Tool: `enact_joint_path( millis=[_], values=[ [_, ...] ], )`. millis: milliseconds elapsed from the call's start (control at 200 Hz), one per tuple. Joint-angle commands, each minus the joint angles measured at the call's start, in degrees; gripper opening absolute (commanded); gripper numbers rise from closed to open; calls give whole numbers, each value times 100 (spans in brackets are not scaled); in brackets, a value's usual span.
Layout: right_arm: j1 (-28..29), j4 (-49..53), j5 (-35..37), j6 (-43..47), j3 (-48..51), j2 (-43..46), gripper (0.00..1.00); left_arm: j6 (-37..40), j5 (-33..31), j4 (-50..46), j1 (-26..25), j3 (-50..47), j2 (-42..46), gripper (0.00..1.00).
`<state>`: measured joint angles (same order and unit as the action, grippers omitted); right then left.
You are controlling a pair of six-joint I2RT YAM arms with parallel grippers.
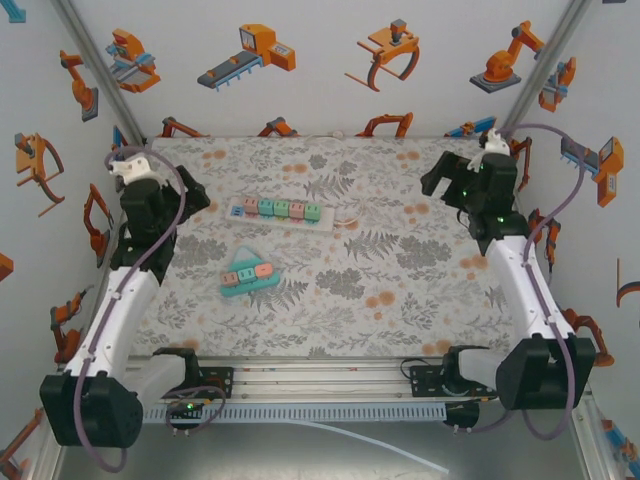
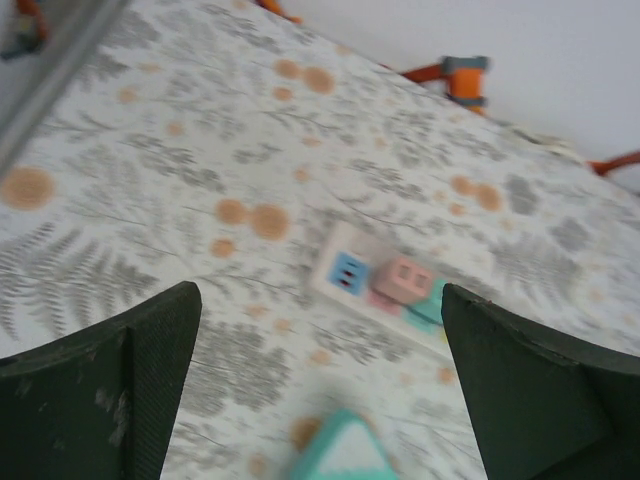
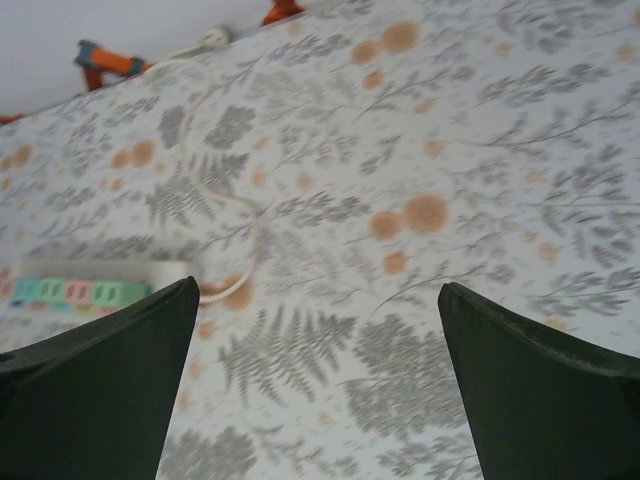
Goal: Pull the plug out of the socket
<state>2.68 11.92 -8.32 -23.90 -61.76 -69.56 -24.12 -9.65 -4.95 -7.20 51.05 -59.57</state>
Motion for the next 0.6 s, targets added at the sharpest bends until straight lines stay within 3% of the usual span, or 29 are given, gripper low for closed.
enact_joint_path(
  millis=[0,170,310,591],
  values=[
    [532,1447,-587,-476,-388,-277,92,-938,877,-1959,-407,263,-435,97],
    [1192,1576,-513,-229,-669,-504,93,-1069,1183,-2093,-933,405,-1244,97],
    [1261,1626,-518,-256,-629,-465,93,-1204,1004,-2255,-982,334,-1939,97],
    [1262,1716,-386,-211,-428,-193,93,-1235,1831,-1676,-1138,179,-2895,99]
  ],
)
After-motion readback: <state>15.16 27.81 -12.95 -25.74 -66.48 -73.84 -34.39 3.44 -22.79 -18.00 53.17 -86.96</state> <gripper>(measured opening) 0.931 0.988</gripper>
